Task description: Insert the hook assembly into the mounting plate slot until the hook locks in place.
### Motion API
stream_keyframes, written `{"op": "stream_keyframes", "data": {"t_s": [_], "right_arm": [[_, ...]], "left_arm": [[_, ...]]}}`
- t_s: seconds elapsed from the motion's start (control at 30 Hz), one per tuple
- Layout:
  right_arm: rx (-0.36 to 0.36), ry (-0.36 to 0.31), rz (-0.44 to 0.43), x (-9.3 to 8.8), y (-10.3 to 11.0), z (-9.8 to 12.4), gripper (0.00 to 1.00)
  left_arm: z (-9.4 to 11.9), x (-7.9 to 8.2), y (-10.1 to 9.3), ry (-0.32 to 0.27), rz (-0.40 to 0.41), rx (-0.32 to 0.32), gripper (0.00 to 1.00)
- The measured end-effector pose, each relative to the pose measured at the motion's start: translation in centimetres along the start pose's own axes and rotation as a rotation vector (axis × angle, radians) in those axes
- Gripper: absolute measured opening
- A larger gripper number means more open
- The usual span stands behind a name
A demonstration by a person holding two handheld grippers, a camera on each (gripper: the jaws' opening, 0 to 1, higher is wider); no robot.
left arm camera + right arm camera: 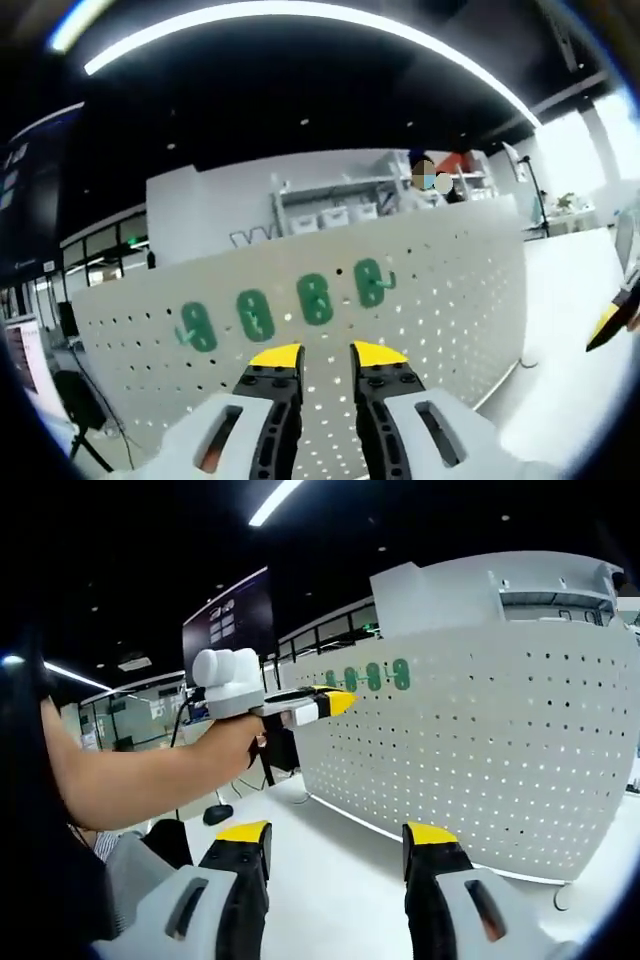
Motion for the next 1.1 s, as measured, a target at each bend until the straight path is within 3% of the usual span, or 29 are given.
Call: {"op": "stream_keyframes", "data": {"t_s": [0.5, 1.1], "right_arm": [[0.025, 0.021, 0.031, 0.8, 1.5, -0.7, 0.52], [-0.004, 0.008, 0.043, 0.7, 2.2, 1.1, 0.52]], "left_arm": [[5.3, -1.9, -0.8, 0.052, 0.077, -0.068, 0.27], [9.6, -1.8, -1.0, 0.044, 0.125, -0.1, 0.31]]}}
Point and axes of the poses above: the point that each gripper's makers call its tool centre point, and the gripper's own axes: z roughly backward along the fingers, y roughly to its left, x roughly out of its top, the point moved 3 cm from there along z, roughly backward along the fingers, and after that the axes turned 11 degrees about x, right-handed, at the moved point
